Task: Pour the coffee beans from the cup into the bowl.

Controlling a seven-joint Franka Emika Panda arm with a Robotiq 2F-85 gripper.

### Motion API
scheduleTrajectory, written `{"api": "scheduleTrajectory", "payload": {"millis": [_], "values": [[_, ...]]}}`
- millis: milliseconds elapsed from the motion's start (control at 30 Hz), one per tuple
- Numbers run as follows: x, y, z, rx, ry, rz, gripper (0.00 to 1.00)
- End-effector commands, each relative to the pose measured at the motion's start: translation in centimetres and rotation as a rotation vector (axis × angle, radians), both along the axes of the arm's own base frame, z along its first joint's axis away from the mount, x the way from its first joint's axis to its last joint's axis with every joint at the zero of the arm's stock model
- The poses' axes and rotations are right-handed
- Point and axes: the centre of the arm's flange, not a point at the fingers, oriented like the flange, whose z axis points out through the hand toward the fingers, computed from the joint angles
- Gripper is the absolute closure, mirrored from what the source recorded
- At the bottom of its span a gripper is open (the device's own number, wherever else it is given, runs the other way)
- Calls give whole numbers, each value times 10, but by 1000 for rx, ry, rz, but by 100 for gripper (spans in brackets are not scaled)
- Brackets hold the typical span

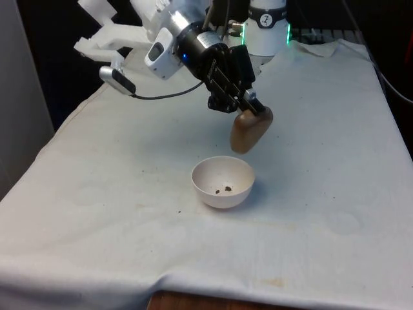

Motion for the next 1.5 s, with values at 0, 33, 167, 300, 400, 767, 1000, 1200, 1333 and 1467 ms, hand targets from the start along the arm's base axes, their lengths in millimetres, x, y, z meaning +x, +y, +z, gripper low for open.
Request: {"api": "scheduleTrajectory", "payload": {"millis": [0,33,167,300,400,767,1000,1200,1333,1467], "values": [[1,-2,0,23,-2,-6,100],[1,-4,0,30,-5,-5,100],[0,-9,1,57,-20,-1,100],[-1,-15,1,85,-36,2,100],[-2,-19,1,107,-48,5,100],[-6,-38,-1,184,-85,12,100],[-8,-51,-2,244,-117,18,100],[-12,-60,-4,288,-140,22,100],[-15,-63,-4,315,-154,27,100],[-17,-65,-4,333,-162,29,100]]}}
